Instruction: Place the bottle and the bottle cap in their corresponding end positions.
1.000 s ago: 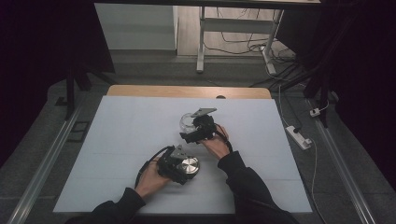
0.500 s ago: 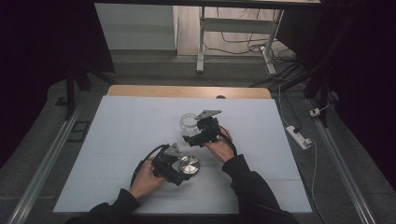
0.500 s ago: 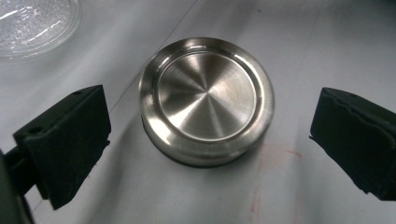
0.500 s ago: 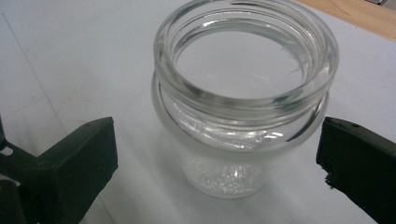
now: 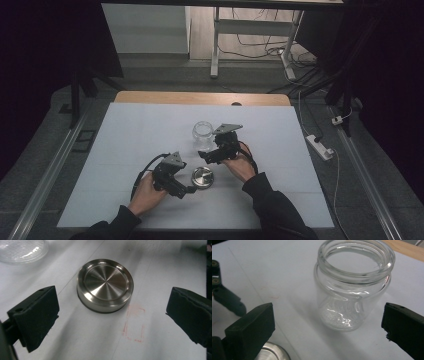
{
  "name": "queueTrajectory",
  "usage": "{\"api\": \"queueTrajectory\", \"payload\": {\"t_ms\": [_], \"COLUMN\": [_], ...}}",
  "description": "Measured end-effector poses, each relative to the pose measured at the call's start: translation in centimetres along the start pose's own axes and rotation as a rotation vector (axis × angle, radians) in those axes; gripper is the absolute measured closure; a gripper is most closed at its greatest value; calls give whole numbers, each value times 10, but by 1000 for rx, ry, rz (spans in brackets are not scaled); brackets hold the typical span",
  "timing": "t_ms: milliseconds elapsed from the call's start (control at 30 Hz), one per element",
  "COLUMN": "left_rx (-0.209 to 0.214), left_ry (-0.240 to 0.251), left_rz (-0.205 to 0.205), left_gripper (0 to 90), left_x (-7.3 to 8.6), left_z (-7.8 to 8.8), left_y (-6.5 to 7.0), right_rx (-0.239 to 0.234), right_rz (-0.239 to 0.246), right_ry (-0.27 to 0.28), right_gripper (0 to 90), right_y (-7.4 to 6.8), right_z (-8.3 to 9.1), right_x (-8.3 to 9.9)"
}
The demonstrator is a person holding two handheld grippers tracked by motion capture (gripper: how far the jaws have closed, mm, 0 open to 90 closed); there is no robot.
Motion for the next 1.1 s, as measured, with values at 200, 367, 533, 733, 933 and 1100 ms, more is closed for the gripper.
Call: {"api": "queueTrajectory", "payload": {"t_ms": [200,367,533,733,933,1100], "left_rx": [2,-5,-15,-30,-35,-38], "left_ry": [9,18,15,17,44,64], "left_rz": [7,17,35,40,60,85], "left_gripper": [0,0,0,0,0,0], "left_x": [3,7,13,19,23,29], "left_z": [9,19,27,37,48,57], "left_y": [-1,-2,-4,-4,-3,-4], "right_rx": [-36,-50,-66,-74,-71,-69], "right_rz": [-16,-25,-24,-10,2,-7], "right_ry": [13,7,-8,-18,-6,-1], "right_gripper": [0,0,0,0,0,0], "right_y": [-6,-11,-16,-22,-26,-28], "right_z": [9,17,23,31,42,53], "right_x": [1,6,13,21,27,33]}}
Point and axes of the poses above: each handheld gripper's, and its own axes: z roughly backward along the jaws, x roughly out of its underside, y roughly to its right, the point moved 5 cm from there along -z, roughly forward along the jaws, and after that the axes turned 4 degrees about y, right-handed, at the moved point
